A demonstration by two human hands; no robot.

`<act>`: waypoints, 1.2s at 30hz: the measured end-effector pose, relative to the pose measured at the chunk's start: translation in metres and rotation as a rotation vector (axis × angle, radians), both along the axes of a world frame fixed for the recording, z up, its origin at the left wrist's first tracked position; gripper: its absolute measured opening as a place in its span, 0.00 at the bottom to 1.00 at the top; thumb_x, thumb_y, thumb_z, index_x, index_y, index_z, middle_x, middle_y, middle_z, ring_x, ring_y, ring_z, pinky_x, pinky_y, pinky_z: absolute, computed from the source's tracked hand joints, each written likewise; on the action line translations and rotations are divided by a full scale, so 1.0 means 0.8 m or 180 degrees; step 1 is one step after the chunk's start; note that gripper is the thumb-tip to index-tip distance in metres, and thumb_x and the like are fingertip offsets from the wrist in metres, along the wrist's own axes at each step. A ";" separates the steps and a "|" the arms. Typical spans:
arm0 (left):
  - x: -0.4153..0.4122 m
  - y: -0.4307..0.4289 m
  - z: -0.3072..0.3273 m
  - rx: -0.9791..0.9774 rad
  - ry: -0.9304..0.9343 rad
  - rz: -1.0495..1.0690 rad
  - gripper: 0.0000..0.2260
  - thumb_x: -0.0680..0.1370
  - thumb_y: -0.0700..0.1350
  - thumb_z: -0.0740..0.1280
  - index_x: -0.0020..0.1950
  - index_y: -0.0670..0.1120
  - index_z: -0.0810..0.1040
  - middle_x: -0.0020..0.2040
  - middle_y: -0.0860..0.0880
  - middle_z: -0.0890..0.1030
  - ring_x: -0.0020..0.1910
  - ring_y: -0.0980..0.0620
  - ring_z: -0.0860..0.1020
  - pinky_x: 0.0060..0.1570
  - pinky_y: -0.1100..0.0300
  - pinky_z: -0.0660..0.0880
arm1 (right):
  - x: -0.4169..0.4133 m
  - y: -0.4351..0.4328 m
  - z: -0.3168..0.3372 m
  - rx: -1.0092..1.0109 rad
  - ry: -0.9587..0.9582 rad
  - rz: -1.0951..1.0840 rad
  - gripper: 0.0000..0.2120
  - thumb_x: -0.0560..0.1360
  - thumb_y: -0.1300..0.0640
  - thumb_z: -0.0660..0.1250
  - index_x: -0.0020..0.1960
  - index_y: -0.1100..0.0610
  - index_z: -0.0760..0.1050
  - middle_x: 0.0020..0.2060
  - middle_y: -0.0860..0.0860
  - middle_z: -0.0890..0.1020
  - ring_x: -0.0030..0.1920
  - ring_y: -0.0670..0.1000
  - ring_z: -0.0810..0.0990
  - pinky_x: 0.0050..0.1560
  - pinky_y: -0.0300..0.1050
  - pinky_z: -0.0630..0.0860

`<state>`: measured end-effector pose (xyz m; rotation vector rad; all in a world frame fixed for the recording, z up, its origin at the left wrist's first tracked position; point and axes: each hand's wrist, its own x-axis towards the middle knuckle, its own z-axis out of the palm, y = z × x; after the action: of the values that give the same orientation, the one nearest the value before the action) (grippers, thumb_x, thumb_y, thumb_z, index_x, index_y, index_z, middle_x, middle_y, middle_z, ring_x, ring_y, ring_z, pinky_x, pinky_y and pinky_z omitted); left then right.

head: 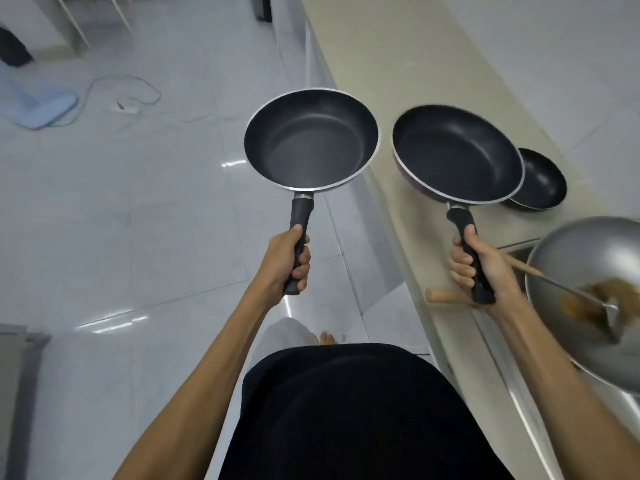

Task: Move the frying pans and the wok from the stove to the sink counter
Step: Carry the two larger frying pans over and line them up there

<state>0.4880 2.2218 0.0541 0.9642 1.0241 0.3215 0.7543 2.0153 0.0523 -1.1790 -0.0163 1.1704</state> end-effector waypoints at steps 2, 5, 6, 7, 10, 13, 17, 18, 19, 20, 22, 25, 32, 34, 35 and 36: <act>0.021 0.034 -0.003 -0.0009 0.0020 -0.0021 0.13 0.83 0.52 0.57 0.48 0.44 0.71 0.27 0.51 0.69 0.19 0.55 0.63 0.18 0.64 0.64 | 0.018 0.032 -0.003 -0.0011 0.0075 -0.0054 0.15 0.83 0.46 0.59 0.44 0.55 0.70 0.23 0.46 0.66 0.18 0.43 0.64 0.14 0.35 0.61; 0.054 0.086 -0.008 -0.0030 0.0074 -0.0068 0.13 0.83 0.53 0.57 0.47 0.44 0.71 0.27 0.52 0.69 0.19 0.55 0.63 0.18 0.64 0.64 | 0.043 0.068 -0.012 -0.0017 0.0115 -0.0174 0.14 0.83 0.47 0.59 0.44 0.55 0.70 0.23 0.47 0.66 0.18 0.43 0.64 0.14 0.35 0.61; 0.066 0.103 -0.010 -0.0036 0.0097 -0.0096 0.13 0.83 0.53 0.57 0.47 0.44 0.71 0.26 0.52 0.69 0.19 0.55 0.63 0.18 0.64 0.64 | 0.053 0.080 -0.014 -0.0026 0.0125 -0.0204 0.14 0.83 0.47 0.59 0.44 0.55 0.70 0.23 0.47 0.66 0.18 0.43 0.64 0.14 0.35 0.61; 0.078 0.121 -0.013 -0.0045 0.0117 -0.0126 0.13 0.83 0.53 0.57 0.47 0.44 0.71 0.26 0.52 0.69 0.19 0.55 0.63 0.18 0.64 0.64 | 0.062 0.093 -0.016 -0.0040 0.0141 -0.0233 0.15 0.83 0.47 0.59 0.44 0.55 0.70 0.23 0.47 0.66 0.18 0.43 0.64 0.14 0.35 0.61; 0.116 0.178 -0.017 -0.0071 0.0126 -0.0311 0.14 0.83 0.54 0.57 0.48 0.44 0.71 0.27 0.51 0.69 0.19 0.55 0.63 0.18 0.64 0.64 | 0.090 0.133 -0.017 -0.0072 0.0163 -0.0372 0.15 0.84 0.47 0.57 0.43 0.55 0.70 0.23 0.47 0.66 0.18 0.43 0.64 0.14 0.35 0.60; 0.156 0.241 -0.019 -0.0106 0.0182 -0.0545 0.15 0.84 0.55 0.57 0.49 0.44 0.71 0.27 0.51 0.68 0.19 0.55 0.62 0.18 0.64 0.64 | 0.113 0.181 -0.022 -0.0107 0.0157 -0.0584 0.16 0.84 0.47 0.56 0.43 0.55 0.69 0.23 0.47 0.66 0.18 0.43 0.64 0.14 0.35 0.60; 0.213 0.334 -0.017 -0.0171 0.0285 -0.0954 0.15 0.84 0.55 0.56 0.48 0.44 0.70 0.27 0.51 0.67 0.20 0.55 0.62 0.18 0.64 0.64 | 0.135 0.249 -0.027 -0.0128 0.0180 -0.0980 0.15 0.84 0.47 0.57 0.43 0.55 0.69 0.23 0.46 0.66 0.19 0.43 0.63 0.14 0.35 0.60; 0.226 0.359 -0.015 -0.0166 0.0313 -0.1100 0.15 0.84 0.55 0.56 0.48 0.44 0.70 0.27 0.51 0.67 0.20 0.55 0.62 0.18 0.64 0.64 | 0.139 0.266 -0.027 -0.0153 0.0207 -0.1098 0.16 0.84 0.47 0.57 0.42 0.55 0.69 0.24 0.46 0.65 0.19 0.43 0.63 0.14 0.35 0.60; 0.239 0.383 -0.014 -0.0158 0.0352 -0.1246 0.16 0.84 0.56 0.56 0.48 0.44 0.70 0.27 0.51 0.67 0.20 0.55 0.62 0.18 0.64 0.64 | 0.144 0.282 -0.028 -0.0183 0.0248 -0.1206 0.16 0.84 0.47 0.57 0.42 0.55 0.69 0.23 0.46 0.65 0.19 0.42 0.63 0.14 0.35 0.60; 0.250 0.406 -0.013 -0.0152 0.0393 -0.1375 0.16 0.84 0.56 0.56 0.48 0.44 0.70 0.27 0.51 0.68 0.20 0.55 0.62 0.18 0.64 0.64 | 0.150 0.297 -0.028 -0.0206 0.0293 -0.1298 0.16 0.84 0.47 0.57 0.42 0.55 0.69 0.23 0.46 0.65 0.19 0.42 0.63 0.14 0.35 0.59; 0.272 0.448 -0.012 -0.0123 0.0440 -0.1587 0.16 0.84 0.56 0.56 0.49 0.44 0.70 0.27 0.51 0.68 0.20 0.55 0.62 0.18 0.64 0.65 | 0.162 0.324 -0.029 -0.0199 0.0335 -0.1431 0.16 0.84 0.46 0.56 0.42 0.55 0.70 0.23 0.46 0.65 0.19 0.42 0.63 0.15 0.35 0.59; 0.306 0.498 -0.011 -0.0035 0.0519 -0.1870 0.16 0.84 0.57 0.56 0.49 0.44 0.69 0.27 0.51 0.68 0.20 0.55 0.63 0.19 0.64 0.65 | 0.171 0.358 -0.031 -0.0214 0.0312 -0.1578 0.16 0.84 0.46 0.57 0.43 0.55 0.70 0.24 0.46 0.66 0.19 0.42 0.63 0.15 0.35 0.61; 0.402 0.563 -0.014 -0.0078 0.0620 -0.2253 0.16 0.84 0.57 0.56 0.47 0.45 0.70 0.27 0.52 0.68 0.19 0.55 0.63 0.19 0.64 0.64 | 0.204 0.397 -0.030 -0.0210 0.0362 -0.2073 0.15 0.84 0.46 0.59 0.43 0.55 0.70 0.24 0.47 0.66 0.20 0.43 0.64 0.16 0.36 0.62; 0.432 0.572 -0.015 -0.0066 0.0594 -0.2337 0.16 0.84 0.57 0.57 0.47 0.45 0.70 0.27 0.52 0.67 0.19 0.55 0.63 0.19 0.64 0.64 | 0.218 0.401 -0.035 -0.0197 0.0403 -0.2168 0.16 0.84 0.46 0.59 0.43 0.55 0.70 0.24 0.47 0.66 0.20 0.43 0.64 0.15 0.36 0.61; 0.447 0.576 -0.017 -0.0068 0.0569 -0.2383 0.16 0.84 0.57 0.57 0.47 0.45 0.70 0.27 0.51 0.67 0.19 0.55 0.63 0.19 0.64 0.64 | 0.226 0.402 -0.038 -0.0192 0.0418 -0.2217 0.16 0.83 0.46 0.59 0.43 0.55 0.70 0.24 0.47 0.66 0.20 0.43 0.64 0.15 0.36 0.61; 0.462 0.580 -0.019 -0.0068 0.0537 -0.2439 0.16 0.84 0.56 0.57 0.47 0.45 0.70 0.27 0.51 0.67 0.19 0.55 0.63 0.18 0.64 0.64 | 0.235 0.404 -0.041 -0.0183 0.0421 -0.2256 0.15 0.83 0.46 0.60 0.43 0.55 0.70 0.24 0.47 0.66 0.20 0.43 0.64 0.15 0.36 0.62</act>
<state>0.8577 2.6855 0.0389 1.3004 0.7344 -0.4109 0.9423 2.3383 0.0198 -1.0265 0.5007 0.6160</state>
